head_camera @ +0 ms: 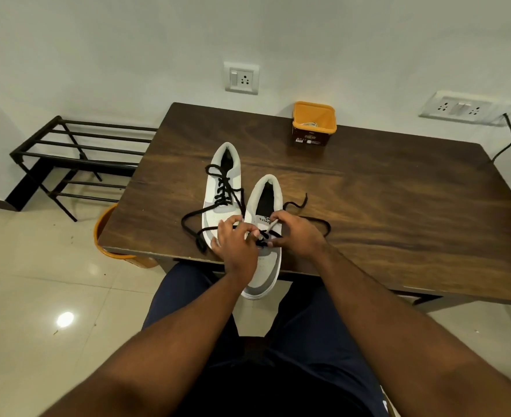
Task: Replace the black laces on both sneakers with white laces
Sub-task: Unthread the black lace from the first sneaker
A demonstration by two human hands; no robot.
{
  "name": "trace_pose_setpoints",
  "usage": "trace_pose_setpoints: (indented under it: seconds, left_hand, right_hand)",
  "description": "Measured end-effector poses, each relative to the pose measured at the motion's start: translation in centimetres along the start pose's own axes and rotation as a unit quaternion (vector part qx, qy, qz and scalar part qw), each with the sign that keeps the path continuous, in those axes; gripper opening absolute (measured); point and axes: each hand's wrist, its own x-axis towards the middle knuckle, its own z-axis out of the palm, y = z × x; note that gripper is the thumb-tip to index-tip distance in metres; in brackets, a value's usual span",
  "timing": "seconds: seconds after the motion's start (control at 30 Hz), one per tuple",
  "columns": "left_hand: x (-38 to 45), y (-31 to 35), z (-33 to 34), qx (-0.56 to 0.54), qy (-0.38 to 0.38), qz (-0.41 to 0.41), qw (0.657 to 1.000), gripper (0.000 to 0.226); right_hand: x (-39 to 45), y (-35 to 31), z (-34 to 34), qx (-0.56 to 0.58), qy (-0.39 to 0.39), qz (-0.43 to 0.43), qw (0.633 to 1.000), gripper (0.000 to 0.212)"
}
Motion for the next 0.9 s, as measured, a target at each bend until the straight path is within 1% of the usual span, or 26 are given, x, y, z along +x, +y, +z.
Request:
trace_pose_setpoints:
  seconds: [0.07, 0.13, 0.2, 0.23, 0.27, 0.3, 0.33, 0.37, 0.4, 0.43, 0.47, 0.5, 0.53, 0.57, 0.6, 0.63, 0.67, 0.7, 0.73, 0.77, 0.8, 0.83, 0.87, 0.9]
  left_hand:
    - [0.0, 0.1, 0.3, -0.009, 0.034, -0.01, 0.999, 0.007]
    - [0.4, 0.4, 0.3, -0.054, 0.07, -0.068, 0.994, 0.007]
    - [0.9, 0.9, 0.1, -0.093, 0.092, -0.132, 0.983, 0.006]
    - [1.2, 1.2, 0.0, -0.084, 0.091, -0.131, 0.984, 0.009]
    - [1.6, 1.6, -0.2, -0.053, 0.079, -0.098, 0.991, 0.014]
    - [2.1, 1.9, -0.3, -0.007, 0.05, -0.039, 0.998, 0.018]
    - [2.7, 2.2, -0.4, 0.054, -0.004, 0.03, 0.998, 0.02]
    - [3.3, 2.5, -0.5, 0.129, -0.067, 0.094, 0.985, 0.019]
    - [3.9, 2.8, -0.6, 0.203, -0.127, 0.141, 0.961, 0.018]
    - [4.4, 2.9, -0.7, 0.262, -0.175, 0.167, 0.934, 0.018]
    - [4.8, 3.0, -0.7, 0.295, -0.208, 0.173, 0.916, 0.018]
    - [5.0, 3.0, -0.7, 0.303, -0.227, 0.169, 0.91, 0.018]
    - [5.1, 3.0, -0.6, 0.292, -0.231, 0.166, 0.913, 0.017]
    - [5.1, 3.0, -0.6, 0.265, -0.225, 0.165, 0.923, 0.015]
    - [4.9, 2.8, -0.6, 0.221, -0.208, 0.157, 0.94, 0.015]
    - [4.6, 2.5, -0.4, 0.161, -0.176, 0.131, 0.962, 0.016]
    - [4.2, 2.0, -0.3, 0.084, -0.125, 0.081, 0.985, 0.016]
    - [3.9, 1.7, -0.4, -0.001, -0.059, 0.012, 0.998, 0.016]
    - [3.8, 1.4, -0.6, -0.091, 0.015, -0.062, 0.994, 0.016]
    - [3.6, 1.3, -0.9, -0.171, 0.08, -0.125, 0.974, 0.016]
    - [3.6, 1.3, -1.3, -0.226, 0.126, -0.17, 0.951, 0.016]
    - [3.7, 1.4, -1.8, -0.235, 0.147, -0.187, 0.942, 0.018]
    - [3.9, 1.6, -2.2, -0.199, 0.145, -0.169, 0.954, 0.02]
    - [4.1, 1.6, -2.3, -0.134, 0.125, -0.115, 0.976, 0.023]
  right_hand:
    - [0.1, 0.0, 0.0, 0.021, 0.018, 0.005, 1.0, 0.047]
    - [0.3, 0.0, -0.3, 0.024, 0.035, 0.023, 0.999, 0.037]
    - [0.6, 0.0, -0.7, -0.006, 0.033, 0.029, 0.999, 0.027]
    - [0.7, -0.1, -0.8, -0.029, 0.027, 0.025, 0.999, 0.023]
    - [0.9, -0.2, -0.9, -0.047, 0.02, 0.02, 0.998, 0.021]
    - [1.1, -0.3, -1.0, -0.053, 0.017, 0.014, 0.998, 0.021]
    - [1.2, -0.3, -1.0, -0.05, 0.013, 0.011, 0.999, 0.022]
    - [1.3, -0.4, -0.9, -0.044, 0.011, 0.009, 0.999, 0.022]
    - [1.4, -0.4, -1.0, -0.038, 0.011, 0.007, 0.999, 0.021]
    - [1.5, -0.5, -0.9, -0.034, 0.012, 0.006, 0.999, 0.02]
    - [1.5, -0.5, -1.0, -0.03, 0.012, 0.006, 0.999, 0.019]
    - [1.4, -0.5, -1.0, -0.027, 0.012, 0.007, 1.0, 0.018]
    - [1.4, -0.6, -1.0, -0.022, 0.015, 0.01, 1.0, 0.017]
    - [1.4, -0.6, -0.8, -0.007, 0.023, 0.017, 1.0, 0.015]
    - [1.4, -0.5, -0.6, 0.018, 0.037, 0.032, 0.999, 0.013]
    - [1.4, -0.4, -0.4, 0.047, 0.056, 0.051, 0.996, 0.011]
    - [1.4, -0.3, -0.2, 0.07, 0.074, 0.068, 0.992, 0.011]
    - [1.5, -0.2, -0.1, 0.079, 0.087, 0.077, 0.99, 0.013]
    - [1.6, -0.2, 0.1, 0.072, 0.091, 0.078, 0.99, 0.014]
    - [1.6, -0.3, 0.2, 0.06, 0.092, 0.075, 0.991, 0.014]
    - [1.7, -0.4, 0.3, 0.048, 0.094, 0.074, 0.992, 0.014]
    - [1.7, -0.7, 0.3, 0.041, 0.096, 0.074, 0.992, 0.013]
    - [1.7, -0.7, 0.4, 0.038, 0.098, 0.076, 0.992, 0.012]
    - [1.8, -0.8, 0.5, 0.035, 0.099, 0.078, 0.991, 0.012]
